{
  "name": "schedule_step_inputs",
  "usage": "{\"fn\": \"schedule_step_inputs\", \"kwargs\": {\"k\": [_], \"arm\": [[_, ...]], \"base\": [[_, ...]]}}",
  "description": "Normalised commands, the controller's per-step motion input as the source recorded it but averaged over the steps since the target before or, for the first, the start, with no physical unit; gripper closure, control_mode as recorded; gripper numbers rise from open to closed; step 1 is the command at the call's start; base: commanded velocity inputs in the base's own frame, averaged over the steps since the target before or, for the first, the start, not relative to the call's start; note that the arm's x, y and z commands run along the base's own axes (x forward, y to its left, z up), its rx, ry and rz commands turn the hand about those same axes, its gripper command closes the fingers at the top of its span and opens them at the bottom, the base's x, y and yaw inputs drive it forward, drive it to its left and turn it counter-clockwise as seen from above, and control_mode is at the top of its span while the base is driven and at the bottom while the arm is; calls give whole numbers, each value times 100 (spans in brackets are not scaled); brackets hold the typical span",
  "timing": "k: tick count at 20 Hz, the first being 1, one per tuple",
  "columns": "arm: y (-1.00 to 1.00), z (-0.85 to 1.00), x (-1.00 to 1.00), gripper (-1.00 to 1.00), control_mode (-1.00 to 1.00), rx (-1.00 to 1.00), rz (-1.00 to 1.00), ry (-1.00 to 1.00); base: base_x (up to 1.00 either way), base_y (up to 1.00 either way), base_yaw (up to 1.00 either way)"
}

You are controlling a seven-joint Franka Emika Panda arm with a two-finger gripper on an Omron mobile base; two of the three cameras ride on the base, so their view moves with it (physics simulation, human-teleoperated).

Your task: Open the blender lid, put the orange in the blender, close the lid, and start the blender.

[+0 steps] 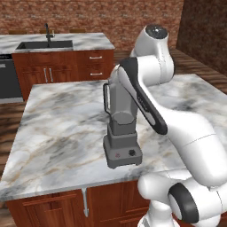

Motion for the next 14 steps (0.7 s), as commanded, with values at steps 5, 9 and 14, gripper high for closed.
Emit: {"fn": "schedule_step_inputs", "kwargs": {"k": [5, 9, 14], "arm": [[18, -49, 33, 100, -100, 0, 0, 21], [12, -54, 22, 100, -100, 0, -1, 18], [1, -35, 13, 100, -100, 0, -4, 11]], "base": [[0, 0, 0], [0, 0, 0], [0, 0, 0]]}}
